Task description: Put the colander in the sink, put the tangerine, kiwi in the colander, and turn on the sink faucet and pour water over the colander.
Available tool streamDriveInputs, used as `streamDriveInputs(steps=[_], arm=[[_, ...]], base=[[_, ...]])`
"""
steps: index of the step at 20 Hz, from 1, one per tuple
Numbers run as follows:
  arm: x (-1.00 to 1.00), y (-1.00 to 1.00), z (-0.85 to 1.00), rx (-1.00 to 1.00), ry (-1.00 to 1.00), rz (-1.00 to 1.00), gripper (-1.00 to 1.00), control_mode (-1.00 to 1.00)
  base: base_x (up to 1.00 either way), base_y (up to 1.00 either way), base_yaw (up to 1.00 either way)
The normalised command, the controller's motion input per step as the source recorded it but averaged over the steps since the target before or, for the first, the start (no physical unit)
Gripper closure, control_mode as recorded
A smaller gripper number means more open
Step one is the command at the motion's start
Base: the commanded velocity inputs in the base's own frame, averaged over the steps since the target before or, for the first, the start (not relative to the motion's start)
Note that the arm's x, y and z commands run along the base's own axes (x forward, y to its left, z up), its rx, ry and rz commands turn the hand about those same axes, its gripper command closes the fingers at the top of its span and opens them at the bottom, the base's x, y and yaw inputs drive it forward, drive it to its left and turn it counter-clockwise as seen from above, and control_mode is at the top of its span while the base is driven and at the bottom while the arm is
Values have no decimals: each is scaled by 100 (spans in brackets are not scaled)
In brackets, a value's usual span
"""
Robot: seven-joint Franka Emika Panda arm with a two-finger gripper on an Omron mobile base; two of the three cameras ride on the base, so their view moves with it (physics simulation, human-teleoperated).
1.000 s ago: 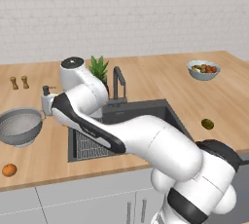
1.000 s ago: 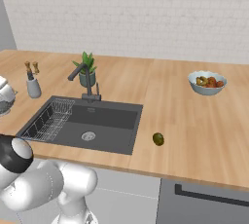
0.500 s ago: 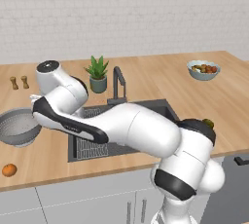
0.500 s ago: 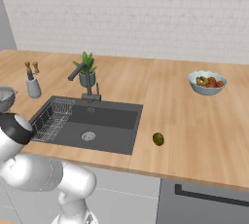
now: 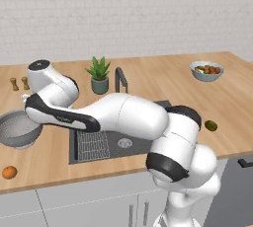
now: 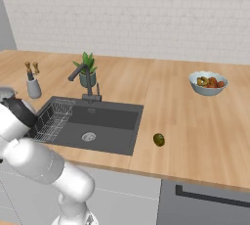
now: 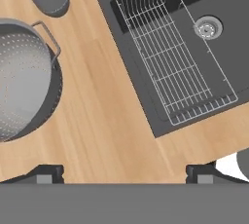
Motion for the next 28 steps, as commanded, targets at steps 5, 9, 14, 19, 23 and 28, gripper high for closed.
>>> streamDriveInputs(steps=[5, 9, 14, 19, 23, 28], arm=[[9, 16, -21, 1, 3, -1, -100, -100], [10, 5, -24, 0, 4, -1, -100, -100], [16, 0, -27, 0, 5, 0, -100, -100], [15, 1, -31, 5, 1, 0, -100, -100], [9, 9, -19, 9, 0, 0, -100, -100], [9, 14, -12, 7, 0, 0, -100, -100]], base=[[0, 0, 0], [0, 0, 0], [0, 0, 0], [0, 0, 0], [0, 0, 0], [0, 0, 0]])
